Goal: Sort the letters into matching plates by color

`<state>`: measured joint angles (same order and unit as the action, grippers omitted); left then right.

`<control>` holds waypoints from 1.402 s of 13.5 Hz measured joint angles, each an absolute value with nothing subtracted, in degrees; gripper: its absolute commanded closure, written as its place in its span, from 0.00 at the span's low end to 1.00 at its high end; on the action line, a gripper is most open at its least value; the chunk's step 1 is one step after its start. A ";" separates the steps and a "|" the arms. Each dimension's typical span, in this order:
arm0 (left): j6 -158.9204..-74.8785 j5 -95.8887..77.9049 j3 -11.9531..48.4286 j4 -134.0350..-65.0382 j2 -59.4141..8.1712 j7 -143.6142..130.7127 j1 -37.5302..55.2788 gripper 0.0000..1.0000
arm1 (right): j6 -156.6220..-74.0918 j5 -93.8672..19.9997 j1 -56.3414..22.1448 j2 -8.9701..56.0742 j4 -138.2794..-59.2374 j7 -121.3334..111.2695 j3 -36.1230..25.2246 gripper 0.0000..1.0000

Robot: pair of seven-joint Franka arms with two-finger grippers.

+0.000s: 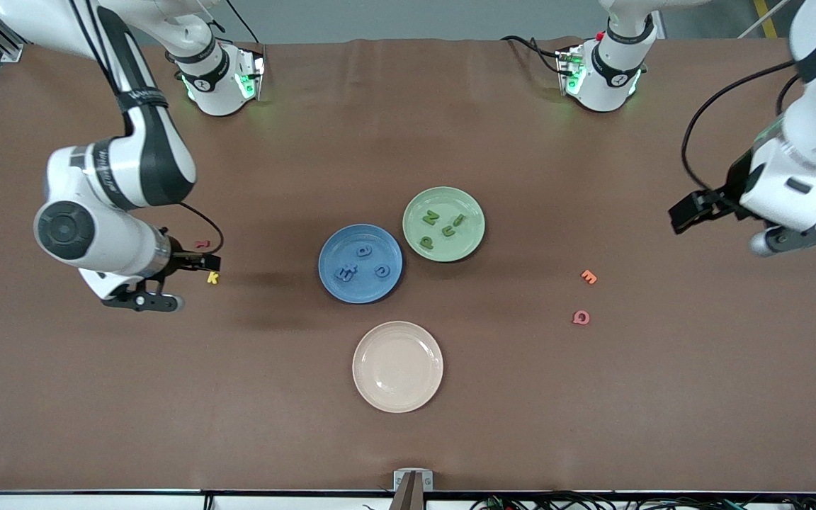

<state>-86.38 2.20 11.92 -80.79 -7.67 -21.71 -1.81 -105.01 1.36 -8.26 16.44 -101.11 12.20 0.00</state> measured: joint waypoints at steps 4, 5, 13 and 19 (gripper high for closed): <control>-82.45 0.20 3.33 -83.75 -2.56 -14.25 2.25 0.00 | -99.30 1.43 -3.01 11.17 -101.14 4.17 0.00 0.00; -81.62 0.19 1.35 -84.35 -1.51 -13.80 3.84 0.00 | -98.16 1.45 -1.67 9.75 -101.12 2.90 0.01 0.00; -80.18 0.19 -1.57 -86.76 1.47 -8.75 5.77 0.00 | -90.35 1.46 2.58 2.41 -96.73 -0.10 0.31 0.00; -80.35 0.19 0.67 -88.54 2.92 -9.03 4.72 0.00 | -87.29 1.47 2.81 2.72 -89.55 -0.05 0.27 0.00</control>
